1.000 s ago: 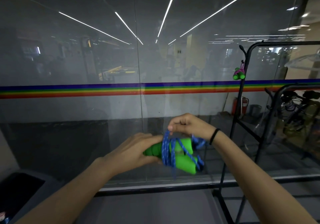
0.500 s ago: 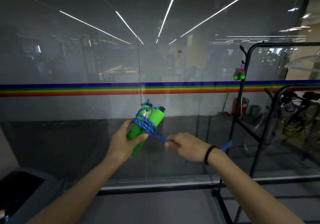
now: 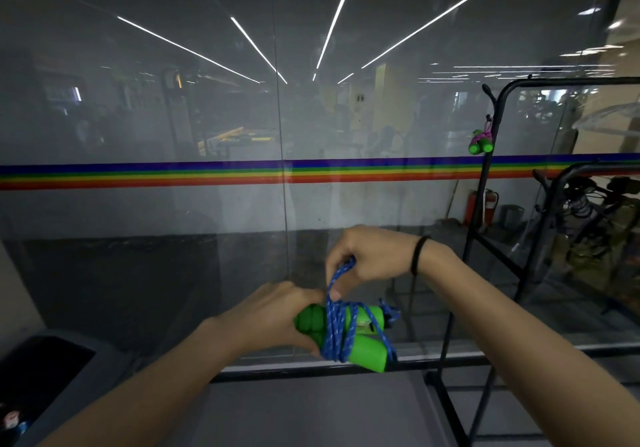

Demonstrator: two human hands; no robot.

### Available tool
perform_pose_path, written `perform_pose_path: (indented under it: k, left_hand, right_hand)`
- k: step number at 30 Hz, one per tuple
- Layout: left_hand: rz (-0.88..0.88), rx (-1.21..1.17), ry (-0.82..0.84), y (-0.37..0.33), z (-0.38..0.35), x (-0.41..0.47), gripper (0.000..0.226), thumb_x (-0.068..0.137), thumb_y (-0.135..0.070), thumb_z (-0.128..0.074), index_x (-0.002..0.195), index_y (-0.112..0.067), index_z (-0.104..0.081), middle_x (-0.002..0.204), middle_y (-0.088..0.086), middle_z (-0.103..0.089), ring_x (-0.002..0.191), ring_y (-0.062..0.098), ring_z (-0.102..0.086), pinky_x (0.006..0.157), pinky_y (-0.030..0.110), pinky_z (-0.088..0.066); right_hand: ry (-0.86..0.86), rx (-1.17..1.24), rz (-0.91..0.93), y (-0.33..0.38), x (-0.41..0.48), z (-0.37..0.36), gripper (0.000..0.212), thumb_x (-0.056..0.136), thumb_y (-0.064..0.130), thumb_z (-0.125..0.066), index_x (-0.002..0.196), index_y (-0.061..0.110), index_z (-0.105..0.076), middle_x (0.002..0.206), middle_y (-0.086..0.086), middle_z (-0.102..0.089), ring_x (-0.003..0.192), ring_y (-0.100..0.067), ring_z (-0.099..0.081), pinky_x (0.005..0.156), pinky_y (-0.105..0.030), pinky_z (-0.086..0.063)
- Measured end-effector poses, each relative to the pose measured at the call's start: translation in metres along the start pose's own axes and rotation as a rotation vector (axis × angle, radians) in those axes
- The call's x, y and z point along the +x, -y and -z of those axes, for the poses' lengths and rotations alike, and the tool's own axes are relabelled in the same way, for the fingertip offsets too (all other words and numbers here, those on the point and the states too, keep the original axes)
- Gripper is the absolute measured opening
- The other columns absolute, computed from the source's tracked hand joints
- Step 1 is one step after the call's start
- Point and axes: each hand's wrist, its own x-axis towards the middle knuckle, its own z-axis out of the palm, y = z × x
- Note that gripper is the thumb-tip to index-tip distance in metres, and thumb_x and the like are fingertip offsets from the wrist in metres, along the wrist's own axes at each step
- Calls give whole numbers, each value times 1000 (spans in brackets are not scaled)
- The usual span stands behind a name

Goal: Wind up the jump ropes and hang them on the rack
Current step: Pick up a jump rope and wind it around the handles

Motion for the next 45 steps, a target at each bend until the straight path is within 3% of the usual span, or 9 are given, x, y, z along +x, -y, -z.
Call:
perform_pose_path:
  k: [6, 10, 15, 25, 30, 33, 36, 41, 45]
  left_hand:
    - [-18, -489, -164, -9, 4, -7, 45, 53, -37, -88, 90, -22, -67, 75, -12, -69, 70, -1, -62, 65, 19, -51]
    - [123, -877, -370, -5, 2, -6, 41, 52, -20, -90, 89, -22, -72, 86, -7, -76, 81, 7, -69, 76, 24, -56]
    - [385, -1108, -594, 5, 6, 3, 13, 64, -6, -81, 71, -8, -70, 61, 3, -72, 54, 12, -65, 52, 21, -52]
    - [660, -637, -644, 52, -7, -1, 31, 55, -36, -87, 67, -13, -71, 64, 3, -71, 59, 13, -65, 54, 24, -54]
    - [551, -220, -387, 48, -13, 6, 46, 54, -47, -84, 61, -12, -56, 65, 8, -61, 70, 26, -64, 56, 30, -42]
    - [440, -84, -189, 30, -10, 9, 44, 60, -46, -80, 85, -14, -62, 86, 8, -68, 85, 25, -65, 63, 27, -43]
    - [267, 27, -9, 6, -4, 7, 45, 66, -43, -77, 98, -17, -60, 95, 5, -67, 88, 22, -64, 65, 26, -43]
    - [-4, 34, 79, -9, 15, 0, 30, 66, -35, -74, 74, -17, -52, 70, -2, -56, 64, 14, -55, 59, 26, -44]
    - [-48, -412, 16, -9, 17, -4, 28, 60, -16, -78, 70, -26, -54, 61, -11, -56, 55, 1, -50, 51, 23, -42]
  right_hand:
    - [-123, 549, 17, -35, 1, -17, 17, 79, 5, -67, 74, 21, -65, 63, 12, -67, 64, 4, -60, 65, -14, -46]
    - [-264, 775, -55, -44, -3, -48, 38, 36, 56, -85, 46, 27, -63, 39, 17, -56, 41, 4, -53, 51, -11, -42]
    - [-277, 872, -84, -50, 3, -66, 31, 95, 28, -41, 72, 11, -51, 49, 4, -37, 38, -4, -31, 41, -15, -27]
    - [-299, 120, -171, -22, -19, -65, 35, 96, 36, -39, 65, 26, -51, 61, 6, -48, 58, -8, -49, 62, -24, -39]
    - [-260, -316, -130, 10, -21, -49, 29, 95, 38, -40, 96, 17, -60, 95, -13, -65, 94, -33, -59, 70, -35, -40]
    - [-216, -480, -48, 23, -19, -32, 29, 94, 38, -44, 106, 20, -62, 103, -10, -66, 98, -30, -59, 70, -33, -37]
    - [-160, -354, 41, 21, -12, -16, 24, 88, 40, -55, 99, 23, -69, 96, 2, -71, 89, -14, -62, 71, -28, -42]
    - [-151, 217, 101, -7, 5, -15, 12, 80, 19, -69, 87, 10, -73, 75, 4, -71, 64, -15, -60, 67, -24, -47]
    - [-162, 662, 71, -26, 2, -22, 9, 83, 6, -63, 86, 8, -71, 59, 15, -67, 53, 4, -55, 58, -10, -46]
